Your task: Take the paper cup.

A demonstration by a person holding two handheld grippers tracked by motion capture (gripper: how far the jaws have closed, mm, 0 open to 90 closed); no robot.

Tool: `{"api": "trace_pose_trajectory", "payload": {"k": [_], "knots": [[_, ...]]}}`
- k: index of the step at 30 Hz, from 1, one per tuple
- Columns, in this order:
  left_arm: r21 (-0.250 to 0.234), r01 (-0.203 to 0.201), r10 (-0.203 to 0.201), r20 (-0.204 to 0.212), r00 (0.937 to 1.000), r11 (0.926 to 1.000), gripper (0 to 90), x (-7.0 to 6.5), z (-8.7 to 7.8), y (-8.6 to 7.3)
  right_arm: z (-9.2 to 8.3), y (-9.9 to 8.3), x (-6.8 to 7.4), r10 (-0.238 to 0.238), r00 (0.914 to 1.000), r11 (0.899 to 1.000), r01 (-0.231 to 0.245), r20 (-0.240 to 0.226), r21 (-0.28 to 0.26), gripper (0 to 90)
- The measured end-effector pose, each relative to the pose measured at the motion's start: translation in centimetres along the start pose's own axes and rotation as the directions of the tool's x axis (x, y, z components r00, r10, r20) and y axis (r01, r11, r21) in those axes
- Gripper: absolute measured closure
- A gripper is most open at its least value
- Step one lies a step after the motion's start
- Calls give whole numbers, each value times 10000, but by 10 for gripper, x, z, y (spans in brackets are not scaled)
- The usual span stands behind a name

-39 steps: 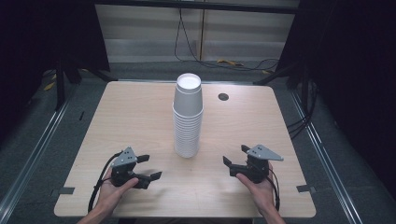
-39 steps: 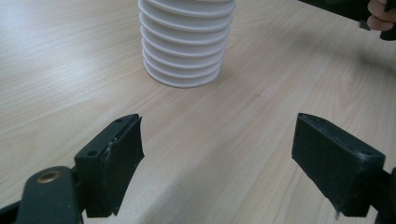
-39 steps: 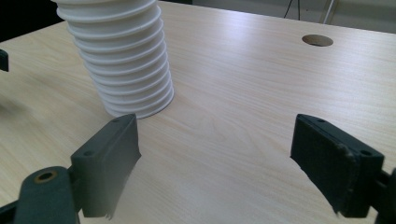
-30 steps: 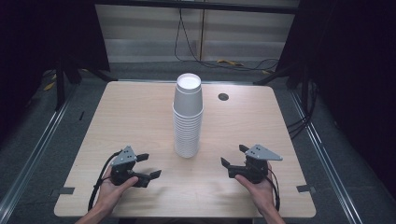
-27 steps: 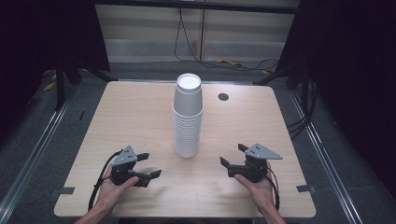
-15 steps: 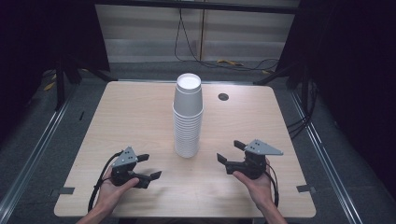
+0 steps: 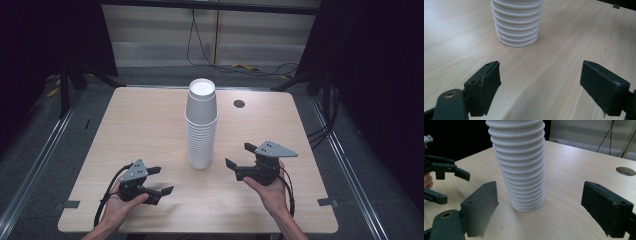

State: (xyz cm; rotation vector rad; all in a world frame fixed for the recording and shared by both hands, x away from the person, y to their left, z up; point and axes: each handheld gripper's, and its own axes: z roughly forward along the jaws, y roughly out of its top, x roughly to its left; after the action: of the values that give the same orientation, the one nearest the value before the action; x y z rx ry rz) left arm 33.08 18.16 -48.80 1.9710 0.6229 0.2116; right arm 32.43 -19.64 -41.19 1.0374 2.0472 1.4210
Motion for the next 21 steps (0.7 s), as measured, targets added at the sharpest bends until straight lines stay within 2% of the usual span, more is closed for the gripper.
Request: {"api": "trace_pose_trajectory", "payload": {"k": [4,7,13,19,21], "knots": [[33,-19,19,-33,10000,10000,163,2,0,0,0,9,0,53,9998,9998,-57,-210,-209,142],[35,17,-17,-52,10000,10000,163,2,1,0,1,12,0,116,9992,9999,-117,-392,0,147],[45,5,-5,-26,10000,10000,164,1,0,0,-2,17,4,-57,9984,9999,50,-554,-141,156],[-20,-106,106,-65,9999,9999,171,2,-2,0,-4,31,4,-311,9975,9990,291,-635,-326,144],[-88,10,-11,-87,10000,10000,171,3,-3,0,-4,36,4,-332,9974,9987,306,-647,-410,137]]}}
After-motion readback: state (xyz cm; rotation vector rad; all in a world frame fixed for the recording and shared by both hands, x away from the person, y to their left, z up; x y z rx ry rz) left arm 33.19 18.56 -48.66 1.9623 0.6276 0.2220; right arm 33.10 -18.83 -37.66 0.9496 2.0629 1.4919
